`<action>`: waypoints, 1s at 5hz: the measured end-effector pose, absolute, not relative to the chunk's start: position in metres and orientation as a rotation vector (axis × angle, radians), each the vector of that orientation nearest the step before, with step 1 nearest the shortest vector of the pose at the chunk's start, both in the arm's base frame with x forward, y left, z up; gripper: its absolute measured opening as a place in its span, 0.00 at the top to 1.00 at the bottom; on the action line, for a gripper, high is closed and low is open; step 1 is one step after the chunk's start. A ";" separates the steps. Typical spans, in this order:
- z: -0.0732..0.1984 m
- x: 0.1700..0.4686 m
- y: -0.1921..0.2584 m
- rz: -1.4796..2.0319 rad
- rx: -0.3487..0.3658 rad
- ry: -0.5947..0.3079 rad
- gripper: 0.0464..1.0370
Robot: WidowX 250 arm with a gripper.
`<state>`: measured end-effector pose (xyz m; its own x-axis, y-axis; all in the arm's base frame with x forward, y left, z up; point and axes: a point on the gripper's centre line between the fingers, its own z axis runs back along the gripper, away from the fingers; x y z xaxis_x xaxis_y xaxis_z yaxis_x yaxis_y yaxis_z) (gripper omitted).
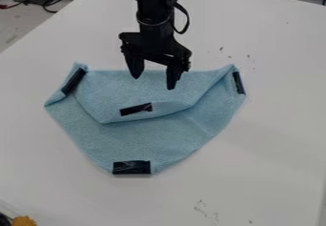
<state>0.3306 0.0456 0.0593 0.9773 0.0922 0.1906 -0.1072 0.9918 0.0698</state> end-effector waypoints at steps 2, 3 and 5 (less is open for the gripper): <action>0.049 0.326 0.055 0.091 0.055 -0.148 0.04; 0.049 0.320 0.060 0.078 0.073 -0.113 0.04; 0.033 0.302 0.061 0.092 0.008 -0.106 0.04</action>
<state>0.3023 0.0606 0.0331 0.9901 0.0917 0.1060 -0.0926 0.9957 0.0029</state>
